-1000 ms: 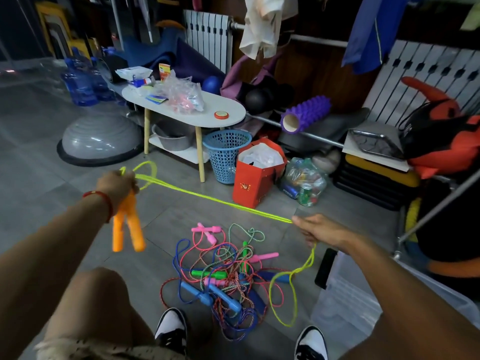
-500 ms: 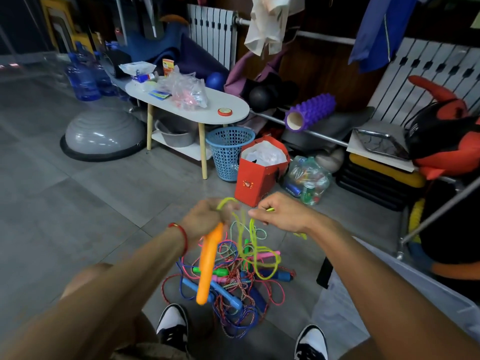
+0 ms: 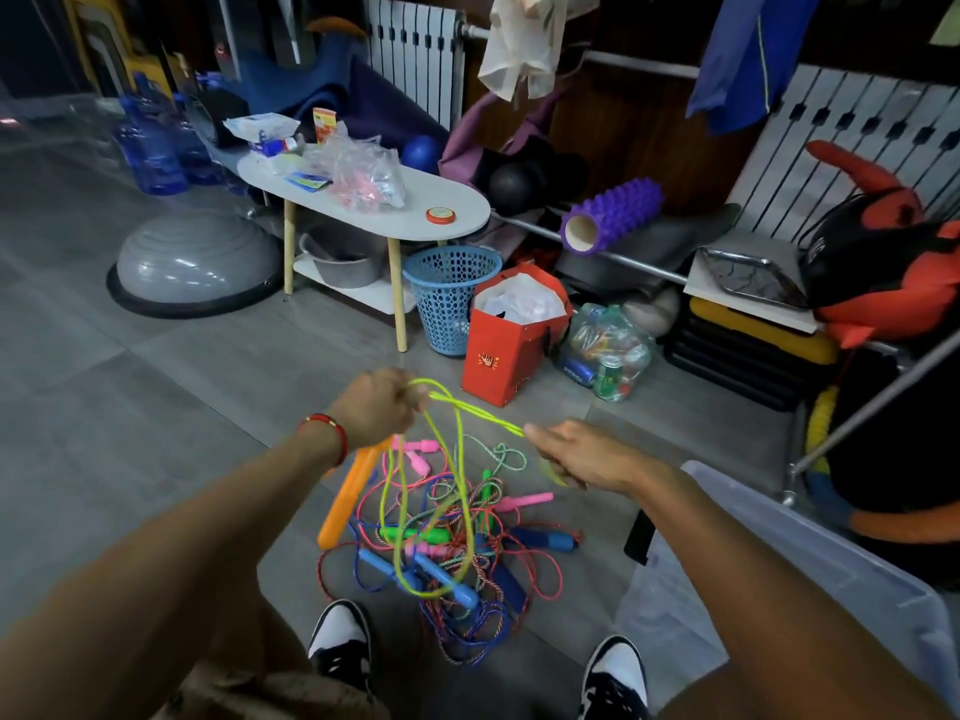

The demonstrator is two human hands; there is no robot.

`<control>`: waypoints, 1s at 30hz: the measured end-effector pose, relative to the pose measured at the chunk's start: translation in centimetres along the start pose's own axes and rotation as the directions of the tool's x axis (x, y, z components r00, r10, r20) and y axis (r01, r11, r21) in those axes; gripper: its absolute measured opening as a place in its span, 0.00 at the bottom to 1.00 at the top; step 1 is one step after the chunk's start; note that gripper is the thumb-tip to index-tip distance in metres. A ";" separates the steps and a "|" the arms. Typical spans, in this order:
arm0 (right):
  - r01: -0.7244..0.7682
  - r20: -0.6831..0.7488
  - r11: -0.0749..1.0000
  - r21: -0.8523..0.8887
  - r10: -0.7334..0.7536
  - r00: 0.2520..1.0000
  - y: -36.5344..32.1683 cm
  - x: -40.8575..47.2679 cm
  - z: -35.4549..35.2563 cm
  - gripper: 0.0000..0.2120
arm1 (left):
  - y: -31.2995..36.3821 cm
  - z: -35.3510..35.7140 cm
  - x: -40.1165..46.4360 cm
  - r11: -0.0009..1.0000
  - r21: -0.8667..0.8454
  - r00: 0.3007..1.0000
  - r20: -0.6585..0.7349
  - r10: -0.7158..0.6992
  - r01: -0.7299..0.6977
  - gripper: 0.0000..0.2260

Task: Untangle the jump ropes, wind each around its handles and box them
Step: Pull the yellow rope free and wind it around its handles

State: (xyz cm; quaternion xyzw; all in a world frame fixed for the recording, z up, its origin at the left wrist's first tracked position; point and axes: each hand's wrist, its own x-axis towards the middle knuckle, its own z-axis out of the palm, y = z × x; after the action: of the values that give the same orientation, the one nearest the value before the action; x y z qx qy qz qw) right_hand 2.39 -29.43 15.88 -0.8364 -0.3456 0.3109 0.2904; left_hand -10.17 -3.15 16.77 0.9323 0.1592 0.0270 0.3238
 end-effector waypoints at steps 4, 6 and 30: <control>-0.021 0.018 0.986 0.165 0.018 1.000 3.7 -0.9 1.2 0.22 | -2.0 -2.9 0.4 0.995 0.055 0.987 -0.143 -0.080 0.088 0.10; -0.046 -0.047 0.995 0.085 0.050 0.998 5.3 -1.4 2.4 0.20 | -2.2 -3.7 0.5 0.993 0.063 0.979 -0.183 -0.085 0.098 0.09; 0.352 -0.205 0.930 -0.109 -0.367 0.907 -8.7 0.6 4.3 0.15 | 4.2 -4.1 -1.9 0.860 -0.502 0.892 0.425 0.155 0.090 0.21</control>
State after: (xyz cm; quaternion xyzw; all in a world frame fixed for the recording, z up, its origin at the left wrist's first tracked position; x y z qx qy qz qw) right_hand -3.80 -22.67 19.04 -0.7974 -0.4697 0.1445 0.3502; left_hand -11.42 -4.44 22.67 0.7963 0.0507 -0.1432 0.5855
